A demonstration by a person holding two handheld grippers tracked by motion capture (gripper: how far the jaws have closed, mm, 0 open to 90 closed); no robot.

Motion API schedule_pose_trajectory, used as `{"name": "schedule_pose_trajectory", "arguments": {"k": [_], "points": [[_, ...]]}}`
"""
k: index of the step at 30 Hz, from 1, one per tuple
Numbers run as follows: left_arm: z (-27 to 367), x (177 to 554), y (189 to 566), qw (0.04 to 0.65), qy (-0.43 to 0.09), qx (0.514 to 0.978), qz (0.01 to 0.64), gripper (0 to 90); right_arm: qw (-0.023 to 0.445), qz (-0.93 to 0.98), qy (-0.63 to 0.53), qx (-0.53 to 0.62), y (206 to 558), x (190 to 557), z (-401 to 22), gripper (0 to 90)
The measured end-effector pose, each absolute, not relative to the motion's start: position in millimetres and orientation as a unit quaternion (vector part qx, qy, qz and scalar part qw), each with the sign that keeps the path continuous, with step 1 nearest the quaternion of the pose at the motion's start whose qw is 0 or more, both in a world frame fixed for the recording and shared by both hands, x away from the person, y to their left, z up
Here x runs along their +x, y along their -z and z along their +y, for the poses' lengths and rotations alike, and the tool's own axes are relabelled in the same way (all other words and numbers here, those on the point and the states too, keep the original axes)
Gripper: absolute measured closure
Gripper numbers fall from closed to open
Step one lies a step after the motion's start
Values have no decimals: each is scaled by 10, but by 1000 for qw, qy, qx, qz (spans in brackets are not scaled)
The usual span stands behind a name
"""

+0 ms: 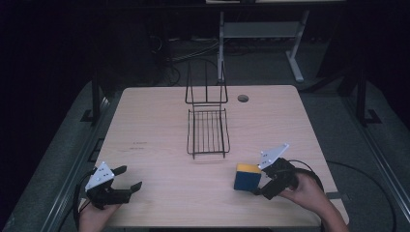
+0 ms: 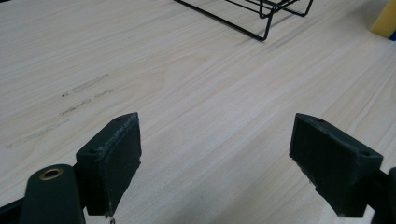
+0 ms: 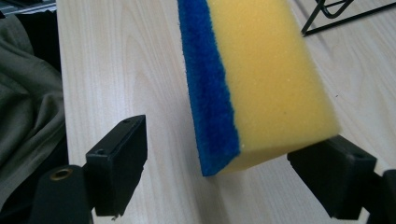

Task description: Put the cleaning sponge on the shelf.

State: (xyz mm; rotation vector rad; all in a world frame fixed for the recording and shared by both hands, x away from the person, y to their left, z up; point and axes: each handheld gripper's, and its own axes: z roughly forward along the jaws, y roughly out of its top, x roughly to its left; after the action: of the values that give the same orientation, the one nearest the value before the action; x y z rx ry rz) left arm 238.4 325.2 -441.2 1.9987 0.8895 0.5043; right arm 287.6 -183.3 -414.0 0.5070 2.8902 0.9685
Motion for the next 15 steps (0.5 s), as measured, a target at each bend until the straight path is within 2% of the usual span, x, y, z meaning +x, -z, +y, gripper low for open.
{"name": "schedule_pose_trajectory", "arguments": {"k": [9, 15], "points": [[3252, 2383, 4408, 435, -203, 801, 357, 162, 27, 936, -313, 161, 4169, 2937, -1794, 245], [3253, 2382, 4408, 435, -203, 801, 357, 163, 26, 936, -313, 160, 4182, 2969, -1788, 322]]}}
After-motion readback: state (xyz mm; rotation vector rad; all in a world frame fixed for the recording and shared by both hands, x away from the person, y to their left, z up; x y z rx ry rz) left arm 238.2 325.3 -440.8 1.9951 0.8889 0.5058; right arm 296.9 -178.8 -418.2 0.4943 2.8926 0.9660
